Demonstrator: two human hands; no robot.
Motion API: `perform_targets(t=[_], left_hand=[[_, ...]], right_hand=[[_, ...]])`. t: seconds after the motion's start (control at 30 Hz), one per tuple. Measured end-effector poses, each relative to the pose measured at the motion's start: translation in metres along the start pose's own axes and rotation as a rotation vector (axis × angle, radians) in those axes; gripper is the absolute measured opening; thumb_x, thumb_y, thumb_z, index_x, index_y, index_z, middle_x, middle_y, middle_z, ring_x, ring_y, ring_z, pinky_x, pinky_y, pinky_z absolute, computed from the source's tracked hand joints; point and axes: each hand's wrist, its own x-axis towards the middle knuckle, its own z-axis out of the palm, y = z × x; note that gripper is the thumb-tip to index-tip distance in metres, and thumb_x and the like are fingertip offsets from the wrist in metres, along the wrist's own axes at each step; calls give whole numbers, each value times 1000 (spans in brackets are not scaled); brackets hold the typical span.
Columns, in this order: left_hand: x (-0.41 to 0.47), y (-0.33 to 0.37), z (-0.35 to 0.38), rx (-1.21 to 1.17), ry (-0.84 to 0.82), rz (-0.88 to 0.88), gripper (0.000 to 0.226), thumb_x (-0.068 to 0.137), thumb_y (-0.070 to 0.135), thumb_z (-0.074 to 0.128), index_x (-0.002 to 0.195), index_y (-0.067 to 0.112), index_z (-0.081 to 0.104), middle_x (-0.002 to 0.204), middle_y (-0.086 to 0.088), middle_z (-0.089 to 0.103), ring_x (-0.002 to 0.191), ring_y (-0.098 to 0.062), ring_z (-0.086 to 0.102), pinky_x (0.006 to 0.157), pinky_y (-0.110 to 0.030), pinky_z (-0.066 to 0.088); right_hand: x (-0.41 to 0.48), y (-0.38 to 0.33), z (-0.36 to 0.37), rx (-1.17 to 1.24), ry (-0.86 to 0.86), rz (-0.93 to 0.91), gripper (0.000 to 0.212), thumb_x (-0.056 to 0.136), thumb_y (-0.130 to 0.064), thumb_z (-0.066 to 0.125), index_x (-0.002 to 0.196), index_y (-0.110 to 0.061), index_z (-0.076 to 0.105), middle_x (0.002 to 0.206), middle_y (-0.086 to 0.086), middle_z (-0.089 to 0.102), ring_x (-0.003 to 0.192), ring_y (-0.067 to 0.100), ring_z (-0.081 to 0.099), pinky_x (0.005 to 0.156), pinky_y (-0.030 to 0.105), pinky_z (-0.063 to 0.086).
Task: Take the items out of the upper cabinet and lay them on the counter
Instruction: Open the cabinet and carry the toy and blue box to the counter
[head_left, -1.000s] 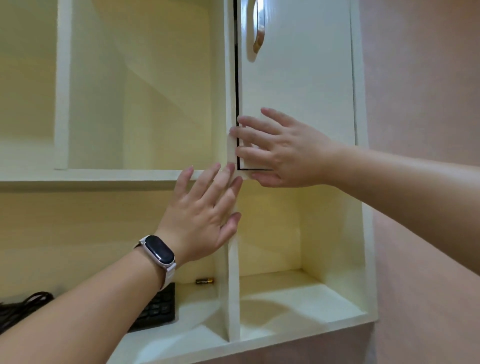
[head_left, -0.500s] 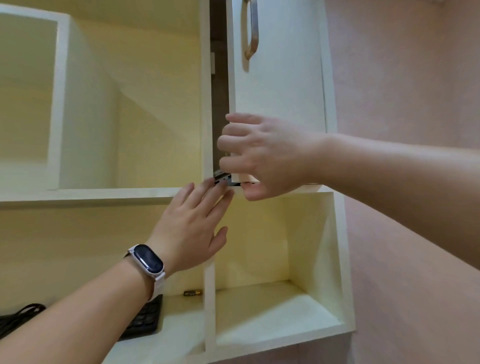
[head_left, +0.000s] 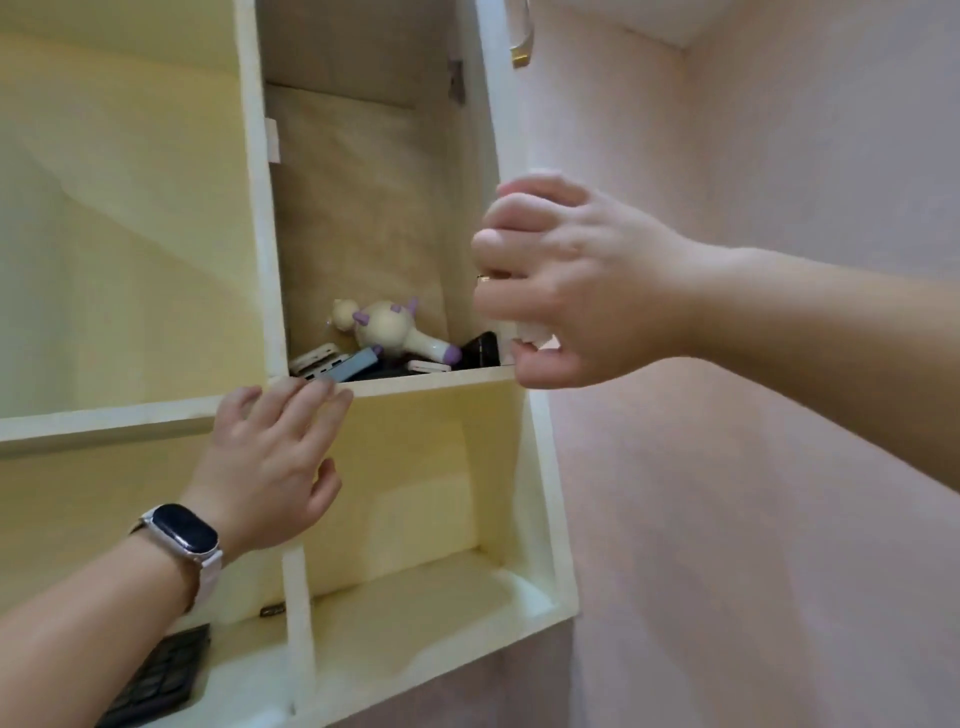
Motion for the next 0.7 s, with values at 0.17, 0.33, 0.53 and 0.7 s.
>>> perform_targets(t=[0.17,0.33,0.53,0.7], left_hand=[[3,-1,-2,4,22,16,64,76,39,45,127,2,58,126,-18,58,109,-36,50,85,-51,38],[2,1,-3,-10,38,9,64,78,39,42,127,2,59,126,-19,58,110,-36,50,85,-52,39],[2,1,0,-23,55,-4,62,80,39,42,125,2,61,126,-20,59,110,-37,52,85,-52,38],[3,-1,1,-34,88,-1,61,79,40,43,123,3,62,123,-19,60,108,-36,51,83,-50,37]], right_hand=[[-49,15,-15,-115,-152,89,24,76,-30,47,75,-12,62,86,11,58,88,36,55,102,49,37],[-69,25,-18,-130,-290,161,28,77,-34,46,83,-13,65,94,11,59,93,35,55,103,48,33],[-103,32,-9,-152,-461,281,29,78,-32,44,89,-13,62,104,13,60,94,36,55,97,47,37],[-84,21,-4,-197,-464,291,27,78,-35,45,81,-12,59,87,10,55,83,33,53,90,47,40]])
